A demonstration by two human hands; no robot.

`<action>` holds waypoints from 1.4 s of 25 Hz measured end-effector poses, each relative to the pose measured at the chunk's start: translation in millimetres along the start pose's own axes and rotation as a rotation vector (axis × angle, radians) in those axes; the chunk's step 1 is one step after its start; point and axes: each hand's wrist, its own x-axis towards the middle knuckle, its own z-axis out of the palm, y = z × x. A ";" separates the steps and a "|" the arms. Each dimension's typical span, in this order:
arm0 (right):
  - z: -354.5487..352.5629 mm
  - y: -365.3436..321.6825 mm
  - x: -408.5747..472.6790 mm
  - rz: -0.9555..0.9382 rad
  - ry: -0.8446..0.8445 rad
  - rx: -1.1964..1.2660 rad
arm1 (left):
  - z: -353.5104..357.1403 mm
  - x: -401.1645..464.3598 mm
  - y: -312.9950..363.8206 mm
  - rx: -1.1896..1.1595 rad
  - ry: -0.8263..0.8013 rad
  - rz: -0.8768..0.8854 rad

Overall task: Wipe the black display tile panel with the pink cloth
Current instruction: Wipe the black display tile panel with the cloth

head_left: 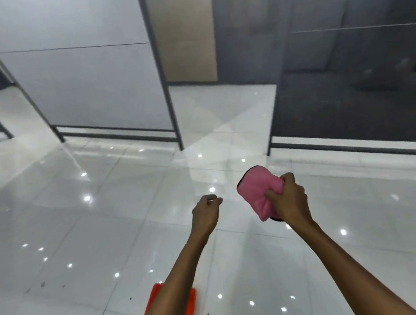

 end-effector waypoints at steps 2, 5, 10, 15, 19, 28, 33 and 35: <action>-34.1 21.7 18.9 0.033 0.039 0.033 | 44.8 4.6 17.9 -0.001 -0.060 0.007; -87.8 57.9 52.0 0.064 0.086 0.048 | 116.0 13.2 42.2 -0.005 -0.143 0.017; -159.4 111.2 128.4 0.046 0.120 -0.027 | 214.9 38.6 86.8 -0.017 -0.201 0.032; -187.6 129.5 204.9 -0.045 0.049 -0.050 | 267.9 91.5 121.8 0.004 -0.202 0.031; -201.1 124.8 290.8 -0.158 -0.019 -0.148 | 307.4 164.7 157.0 0.017 -0.182 0.040; -226.2 62.8 523.6 -0.076 -0.145 -0.240 | 372.9 356.6 273.5 -0.004 -0.207 0.082; -243.5 26.1 647.4 -0.140 0.060 -0.292 | 397.5 459.8 365.2 -0.018 -0.176 0.148; -247.1 14.1 701.6 -0.174 0.140 -0.392 | 410.5 504.8 399.7 -0.028 -0.160 0.180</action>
